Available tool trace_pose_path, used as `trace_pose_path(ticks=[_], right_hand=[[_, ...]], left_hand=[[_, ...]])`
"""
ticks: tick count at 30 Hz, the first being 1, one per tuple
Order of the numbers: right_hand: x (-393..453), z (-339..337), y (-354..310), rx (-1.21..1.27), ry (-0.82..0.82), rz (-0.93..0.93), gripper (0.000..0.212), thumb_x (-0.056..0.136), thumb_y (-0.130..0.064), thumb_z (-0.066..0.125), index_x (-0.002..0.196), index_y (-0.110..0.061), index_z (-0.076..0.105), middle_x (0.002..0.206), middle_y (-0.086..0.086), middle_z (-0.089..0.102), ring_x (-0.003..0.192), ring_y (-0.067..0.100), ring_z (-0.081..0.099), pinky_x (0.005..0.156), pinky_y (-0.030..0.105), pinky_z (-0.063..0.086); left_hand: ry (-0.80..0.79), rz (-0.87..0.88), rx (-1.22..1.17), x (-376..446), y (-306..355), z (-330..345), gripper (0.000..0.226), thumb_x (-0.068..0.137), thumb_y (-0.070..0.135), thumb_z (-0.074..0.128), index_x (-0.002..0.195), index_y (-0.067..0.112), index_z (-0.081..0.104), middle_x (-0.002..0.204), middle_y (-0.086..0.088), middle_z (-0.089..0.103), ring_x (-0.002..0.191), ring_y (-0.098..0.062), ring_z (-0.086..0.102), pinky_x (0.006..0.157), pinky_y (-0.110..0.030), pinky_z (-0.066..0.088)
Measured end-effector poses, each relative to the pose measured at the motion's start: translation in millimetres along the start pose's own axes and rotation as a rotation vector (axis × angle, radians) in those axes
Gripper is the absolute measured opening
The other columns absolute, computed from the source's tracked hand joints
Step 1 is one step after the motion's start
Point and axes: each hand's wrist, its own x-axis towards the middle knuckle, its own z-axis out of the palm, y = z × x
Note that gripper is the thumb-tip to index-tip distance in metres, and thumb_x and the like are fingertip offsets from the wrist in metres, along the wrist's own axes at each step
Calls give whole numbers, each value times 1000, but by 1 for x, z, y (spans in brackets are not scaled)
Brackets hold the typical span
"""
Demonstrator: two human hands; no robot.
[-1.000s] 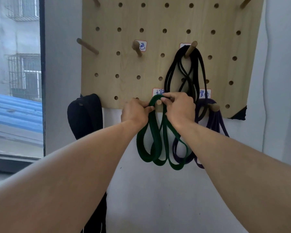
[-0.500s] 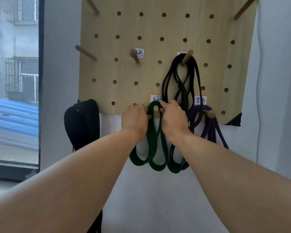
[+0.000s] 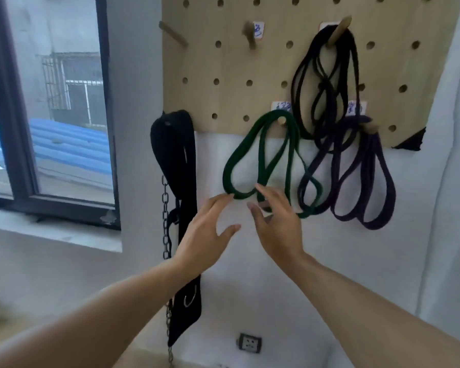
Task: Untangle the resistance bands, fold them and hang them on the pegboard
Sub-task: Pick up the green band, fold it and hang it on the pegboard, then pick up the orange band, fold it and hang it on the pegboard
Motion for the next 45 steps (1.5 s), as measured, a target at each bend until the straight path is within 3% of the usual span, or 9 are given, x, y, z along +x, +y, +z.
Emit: trace_pose_path(ticks=[5,11,16,19,27,32,38,41,45], right_hand=[[-116,51,4,-22,-389,122,39,102,-37,62,140,-34,58,134,-20,57,97,1,65,83,30,57],[-239,104,-2,-25,-845,214,37,102,-36,61,138,-34,59,130,-13,60,101,12,65,80,31,45],[-323,151,0,25,-1133,291,39,99,-24,66,138,-19,62,141,2,57,117,24,64,94,25,37],[-365,174,8,8,-1260,376,43,99,-17,67,140,-11,59,145,10,54,133,28,54,103,21,28],[-494,216,43,-62,-1445,764,33,82,-29,71,115,-23,69,125,2,69,122,26,64,103,38,51],[-541,204,33,-203,-1422,987,50,88,-34,72,135,-21,59,140,10,59,131,32,58,107,38,49],[-576,205,36,-349,-1392,1132,57,86,-32,79,132,-16,50,138,11,61,125,34,63,97,39,50],[-587,205,38,-389,-1419,1152,62,85,-37,81,131,-12,47,136,15,64,125,36,64,96,41,51],[-603,206,38,-429,-1492,1179,61,85,-42,80,130,-14,52,135,14,66,126,34,63,99,39,50]], left_hand=[[-197,-357,105,-116,-68,-7,63,91,27,75,147,23,48,155,4,40,143,-18,40,118,-35,34],[-732,-688,351,-223,-122,-33,68,86,36,78,146,22,50,159,-4,37,142,-26,43,114,-35,34],[-867,-827,333,-286,-145,-31,67,84,38,80,142,19,53,153,-6,44,133,-25,50,104,-28,38],[-1018,-779,378,-308,-154,-21,70,86,38,78,146,17,49,155,-8,42,140,-29,42,113,-32,33],[-1154,-613,370,-308,-163,10,71,86,42,75,148,18,48,150,-9,50,143,-30,37,114,-39,36],[-1210,-589,392,-307,-170,20,73,85,48,74,148,21,48,146,-9,51,144,-28,33,113,-44,37],[-1257,-642,391,-300,-172,24,75,88,48,72,151,21,42,135,-8,59,142,-29,36,109,-43,42],[-1268,-662,367,-300,-171,25,73,91,48,69,152,21,41,107,-1,66,139,-28,39,102,-37,43],[-1278,-651,366,-302,-169,25,70,92,48,68,152,24,41,71,16,38,135,-27,41,85,-30,36]])
